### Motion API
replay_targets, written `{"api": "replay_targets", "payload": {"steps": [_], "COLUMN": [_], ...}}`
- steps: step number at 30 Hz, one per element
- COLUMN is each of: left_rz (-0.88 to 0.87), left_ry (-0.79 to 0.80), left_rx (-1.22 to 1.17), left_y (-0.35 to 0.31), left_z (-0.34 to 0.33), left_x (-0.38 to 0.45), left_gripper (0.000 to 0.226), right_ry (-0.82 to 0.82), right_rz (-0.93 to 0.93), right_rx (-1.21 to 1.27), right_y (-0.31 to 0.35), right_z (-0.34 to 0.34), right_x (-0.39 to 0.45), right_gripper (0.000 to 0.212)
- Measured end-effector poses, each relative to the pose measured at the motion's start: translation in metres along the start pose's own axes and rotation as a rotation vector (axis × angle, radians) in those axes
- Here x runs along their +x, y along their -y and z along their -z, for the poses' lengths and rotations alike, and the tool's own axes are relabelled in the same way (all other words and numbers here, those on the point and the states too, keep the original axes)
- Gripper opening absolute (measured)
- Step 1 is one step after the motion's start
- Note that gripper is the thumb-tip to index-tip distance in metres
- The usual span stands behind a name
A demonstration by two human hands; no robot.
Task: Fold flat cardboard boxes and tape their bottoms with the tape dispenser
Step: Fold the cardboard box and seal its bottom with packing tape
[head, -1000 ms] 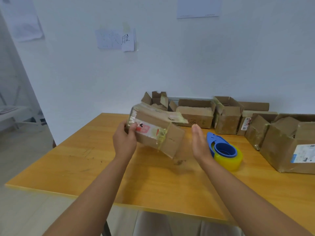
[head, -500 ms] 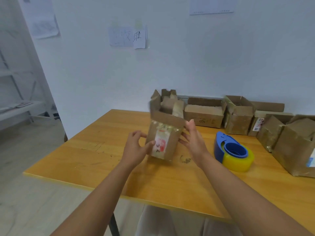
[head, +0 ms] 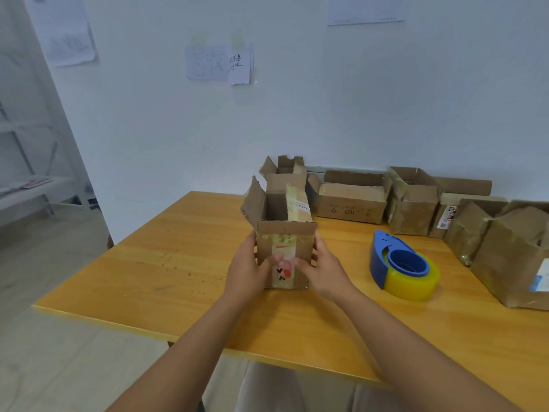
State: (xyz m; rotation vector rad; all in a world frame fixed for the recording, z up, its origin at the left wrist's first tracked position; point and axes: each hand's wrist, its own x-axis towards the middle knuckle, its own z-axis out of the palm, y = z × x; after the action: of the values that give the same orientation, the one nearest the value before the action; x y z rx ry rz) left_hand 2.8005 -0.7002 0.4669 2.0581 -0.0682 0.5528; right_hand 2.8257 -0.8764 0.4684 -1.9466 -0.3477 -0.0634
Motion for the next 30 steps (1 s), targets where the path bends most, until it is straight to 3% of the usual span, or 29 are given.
{"api": "replay_targets", "payload": {"steps": [6, 11, 16, 19, 22, 24, 30], "left_rz": [-0.002, 0.001, 0.004, -0.009, 0.006, 0.011, 0.007], "left_ry": [-0.071, -0.158, -0.140, -0.134, -0.129, -0.132, -0.159], "left_rx": [0.020, 0.048, -0.018, -0.021, 0.011, 0.025, 0.052], "left_y": [-0.003, 0.005, 0.010, 0.012, 0.018, 0.021, 0.026], "left_z": [0.017, 0.034, 0.036, 0.031, 0.028, 0.027, 0.025], "left_x": [-0.007, -0.007, -0.008, -0.007, -0.005, -0.005, -0.004], "left_gripper": [0.090, 0.090, 0.095, 0.085, 0.085, 0.083, 0.079], "right_ry": [0.082, 0.125, 0.253, 0.387, 0.452, 0.389, 0.088], "right_rz": [0.037, 0.137, 0.307, 0.310, 0.280, 0.293, 0.237], "right_rx": [-0.071, -0.222, -0.561, -0.700, -0.760, -0.714, -0.297], "right_y": [-0.001, 0.022, 0.061, 0.079, 0.083, 0.078, 0.056], "right_z": [-0.003, -0.002, 0.022, 0.025, 0.020, 0.019, 0.025], "right_x": [0.009, 0.027, 0.052, 0.065, 0.068, 0.066, 0.042], "right_gripper": [0.088, 0.117, 0.109, 0.105, 0.085, 0.076, 0.085]}}
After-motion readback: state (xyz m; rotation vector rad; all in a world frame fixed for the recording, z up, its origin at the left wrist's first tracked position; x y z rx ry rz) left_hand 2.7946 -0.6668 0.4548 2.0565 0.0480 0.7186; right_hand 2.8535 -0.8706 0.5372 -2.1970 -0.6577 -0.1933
